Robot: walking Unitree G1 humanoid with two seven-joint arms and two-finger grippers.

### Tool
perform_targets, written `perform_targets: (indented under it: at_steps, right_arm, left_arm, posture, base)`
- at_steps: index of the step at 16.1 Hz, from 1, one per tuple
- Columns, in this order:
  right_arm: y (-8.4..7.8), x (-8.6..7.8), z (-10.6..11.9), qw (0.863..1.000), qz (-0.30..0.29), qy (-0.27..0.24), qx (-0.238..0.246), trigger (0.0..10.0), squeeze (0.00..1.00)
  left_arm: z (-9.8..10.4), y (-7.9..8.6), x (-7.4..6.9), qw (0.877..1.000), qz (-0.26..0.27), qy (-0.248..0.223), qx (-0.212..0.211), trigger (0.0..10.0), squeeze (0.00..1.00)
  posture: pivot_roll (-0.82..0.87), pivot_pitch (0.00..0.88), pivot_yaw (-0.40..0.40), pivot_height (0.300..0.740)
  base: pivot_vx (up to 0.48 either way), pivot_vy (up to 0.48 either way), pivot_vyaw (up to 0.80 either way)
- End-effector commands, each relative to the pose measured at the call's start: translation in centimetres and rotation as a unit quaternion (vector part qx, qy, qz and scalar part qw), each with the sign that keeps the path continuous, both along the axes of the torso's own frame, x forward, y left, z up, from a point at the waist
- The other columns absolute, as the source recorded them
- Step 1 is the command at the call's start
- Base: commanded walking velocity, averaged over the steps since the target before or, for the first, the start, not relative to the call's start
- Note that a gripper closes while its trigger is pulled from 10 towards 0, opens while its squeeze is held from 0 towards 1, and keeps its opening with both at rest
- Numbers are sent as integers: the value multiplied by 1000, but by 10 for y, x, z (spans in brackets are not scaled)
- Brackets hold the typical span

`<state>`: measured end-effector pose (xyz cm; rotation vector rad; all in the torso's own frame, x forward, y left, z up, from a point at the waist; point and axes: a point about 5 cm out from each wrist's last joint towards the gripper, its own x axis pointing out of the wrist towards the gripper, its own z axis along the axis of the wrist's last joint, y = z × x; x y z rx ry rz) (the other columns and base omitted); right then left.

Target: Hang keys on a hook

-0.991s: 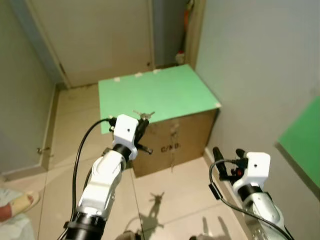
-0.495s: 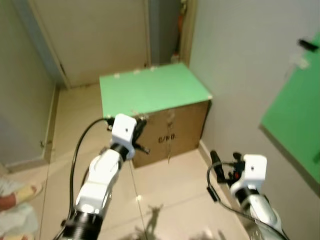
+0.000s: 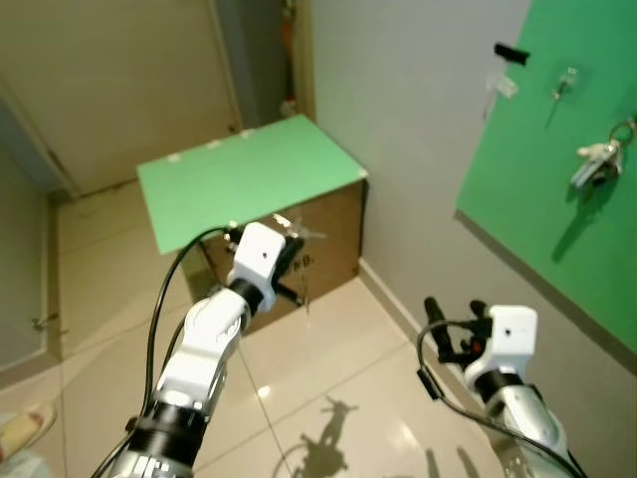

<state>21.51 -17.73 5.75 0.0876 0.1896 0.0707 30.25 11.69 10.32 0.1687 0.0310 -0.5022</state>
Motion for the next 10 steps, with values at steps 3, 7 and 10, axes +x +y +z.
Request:
perform_targets:
  at_steps: [3,7,10]
  right_arm:
    - [-1,1,2,1000,-2,-3,5,10000,0]
    - [-4,0,0,1000,-9,1,0,10000,0]
    - [-6,1,1,1000,-13,-1,2,10000,0]
  left_arm:
    - [-1,-2,0,1000,-25,11,-15,10000,0]
    - [0,-7,4,997,-74,15,-18,10000,0]
    - [3,-9,9,995,-92,18,-18,10000,0]
  posture:
    - [-198,0,72,740]
    - [-202,0,72,740]
    - [-209,0,76,740]
  base:
    - [0,294,-615]
    - [0,470,-614]
    - [0,480,-617]
